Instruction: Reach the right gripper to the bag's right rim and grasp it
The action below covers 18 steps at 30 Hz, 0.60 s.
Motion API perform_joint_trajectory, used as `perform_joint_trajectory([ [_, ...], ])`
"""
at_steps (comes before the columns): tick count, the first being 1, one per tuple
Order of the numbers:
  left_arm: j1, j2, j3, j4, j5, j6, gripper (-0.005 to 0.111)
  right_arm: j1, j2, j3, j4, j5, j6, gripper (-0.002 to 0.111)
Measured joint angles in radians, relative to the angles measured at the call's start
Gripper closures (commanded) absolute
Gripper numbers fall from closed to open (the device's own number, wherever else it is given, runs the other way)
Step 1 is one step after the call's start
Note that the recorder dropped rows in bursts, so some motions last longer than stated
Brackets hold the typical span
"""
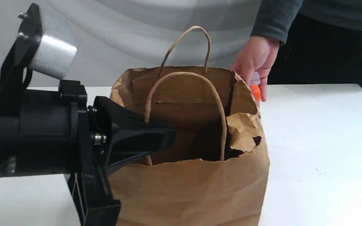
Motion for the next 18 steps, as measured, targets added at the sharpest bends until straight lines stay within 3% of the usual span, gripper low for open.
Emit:
perform_joint_trajectory([
  [3,0.0,0.0,0.0,0.0,0.0,0.0,0.107,0.05,0.061,0.0,-0.008,0.002,-0.03,0.093],
  [9,0.0,0.0,0.0,0.0,0.0,0.0,0.107,0.16,0.171,0.0,-0.102,-0.035,-0.053,0.054],
  [18,0.0,0.0,0.0,0.0,0.0,0.0,0.107,0.215,0.233,0.0,-0.191,-0.057,-0.053,0.052],
])
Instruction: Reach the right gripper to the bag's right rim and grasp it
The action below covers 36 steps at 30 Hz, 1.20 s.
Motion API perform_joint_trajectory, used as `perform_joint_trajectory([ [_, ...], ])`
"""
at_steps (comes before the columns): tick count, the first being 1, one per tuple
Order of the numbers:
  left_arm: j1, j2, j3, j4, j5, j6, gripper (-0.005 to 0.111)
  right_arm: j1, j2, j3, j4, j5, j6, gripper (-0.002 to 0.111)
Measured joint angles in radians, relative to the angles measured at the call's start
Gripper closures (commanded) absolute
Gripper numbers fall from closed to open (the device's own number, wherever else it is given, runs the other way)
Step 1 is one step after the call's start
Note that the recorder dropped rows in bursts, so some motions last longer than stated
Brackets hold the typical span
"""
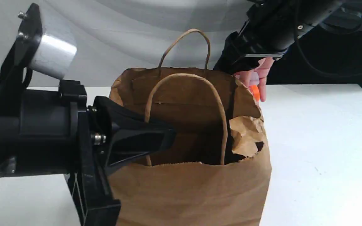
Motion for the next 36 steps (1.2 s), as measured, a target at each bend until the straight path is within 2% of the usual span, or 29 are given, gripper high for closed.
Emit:
perform_joint_trajectory([
  [9,0.0,0.0,0.0,0.0,0.0,0.0,0.107,0.0,-0.037,-0.02,-0.029,-0.042,0.0,0.053],
  [20,0.0,0.0,0.0,0.0,0.0,0.0,0.107,0.0,-0.086,-0.039,-0.002,0.148,-0.017,0.053],
  [29,0.0,0.0,0.0,0.0,0.0,0.0,0.107,0.053,-0.062,-0.039,0.017,0.135,-0.054,0.053],
  [36,0.0,0.0,0.0,0.0,0.0,0.0,0.107,0.058,0.009,-0.039,0.017,0.105,-0.062,0.053],
])
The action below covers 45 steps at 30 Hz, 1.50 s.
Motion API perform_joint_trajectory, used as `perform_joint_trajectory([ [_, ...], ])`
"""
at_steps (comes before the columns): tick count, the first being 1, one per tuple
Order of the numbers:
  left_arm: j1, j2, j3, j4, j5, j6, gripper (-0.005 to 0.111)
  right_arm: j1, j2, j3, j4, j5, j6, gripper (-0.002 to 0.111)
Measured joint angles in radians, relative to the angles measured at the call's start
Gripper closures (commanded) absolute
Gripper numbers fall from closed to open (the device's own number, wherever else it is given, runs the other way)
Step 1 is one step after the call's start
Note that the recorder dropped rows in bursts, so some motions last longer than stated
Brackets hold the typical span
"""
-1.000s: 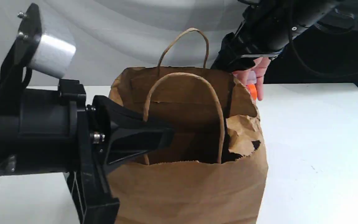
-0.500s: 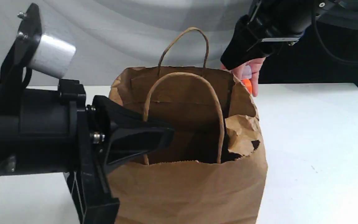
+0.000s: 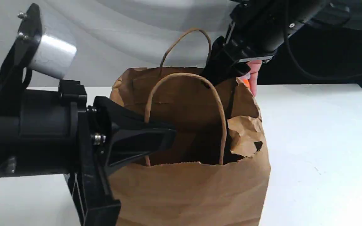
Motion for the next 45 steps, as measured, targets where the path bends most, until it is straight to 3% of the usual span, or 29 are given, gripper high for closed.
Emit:
perform_joint_trajectory([
  [2,0.0,0.0,0.0,0.0,0.0,0.0,0.107,0.0,0.013,0.0,0.0,-0.008,0.0,0.056],
  [5,0.0,0.0,0.0,0.0,0.0,0.0,0.107,0.0,0.025,0.0,0.0,-0.02,-0.002,0.068],
  [10,0.0,0.0,0.0,0.0,0.0,0.0,0.107,0.0,0.029,0.0,0.011,-0.022,-0.002,0.108],
  [22,0.0,0.002,-0.062,-0.053,0.042,-0.027,0.107,-0.011,0.029,-0.008,0.083,0.014,0.077,0.108],
  [30,0.0,0.002,-0.157,-0.059,0.081,-0.106,0.107,-0.108,0.085,-0.012,0.288,0.057,0.166,0.108],
  [45,0.0,0.005,-0.176,-0.117,0.112,-0.121,0.107,-0.114,0.224,-0.012,0.342,0.069,0.23,0.108],
])
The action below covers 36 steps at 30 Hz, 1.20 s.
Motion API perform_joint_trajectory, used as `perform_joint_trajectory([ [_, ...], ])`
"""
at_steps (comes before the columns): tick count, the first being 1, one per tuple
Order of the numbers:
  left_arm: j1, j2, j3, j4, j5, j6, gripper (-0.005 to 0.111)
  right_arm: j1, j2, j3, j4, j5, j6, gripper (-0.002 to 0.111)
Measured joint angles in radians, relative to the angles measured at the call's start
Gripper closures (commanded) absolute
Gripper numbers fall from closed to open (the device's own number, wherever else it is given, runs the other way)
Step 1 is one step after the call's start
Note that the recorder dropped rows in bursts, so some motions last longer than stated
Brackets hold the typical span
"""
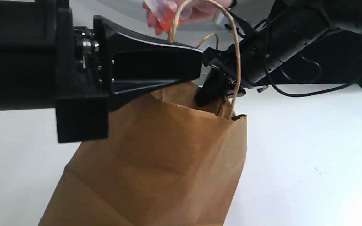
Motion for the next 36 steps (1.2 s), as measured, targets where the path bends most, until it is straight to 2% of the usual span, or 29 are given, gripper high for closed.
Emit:
perform_joint_trajectory([
  [23,0.0,0.0,0.0,0.001,-0.009,0.0,0.107,0.0,0.0,0.0,0.001,0.0,0.0,0.108],
  [31,0.0,0.0,-0.004,0.05,-0.022,-0.004,0.107,0.0,-0.019,0.0,-0.031,0.0,0.0,0.108],
  [36,0.0,0.0,-0.004,0.158,-0.046,-0.077,0.107,0.0,-0.055,0.0,-0.088,0.0,0.0,0.108],
])
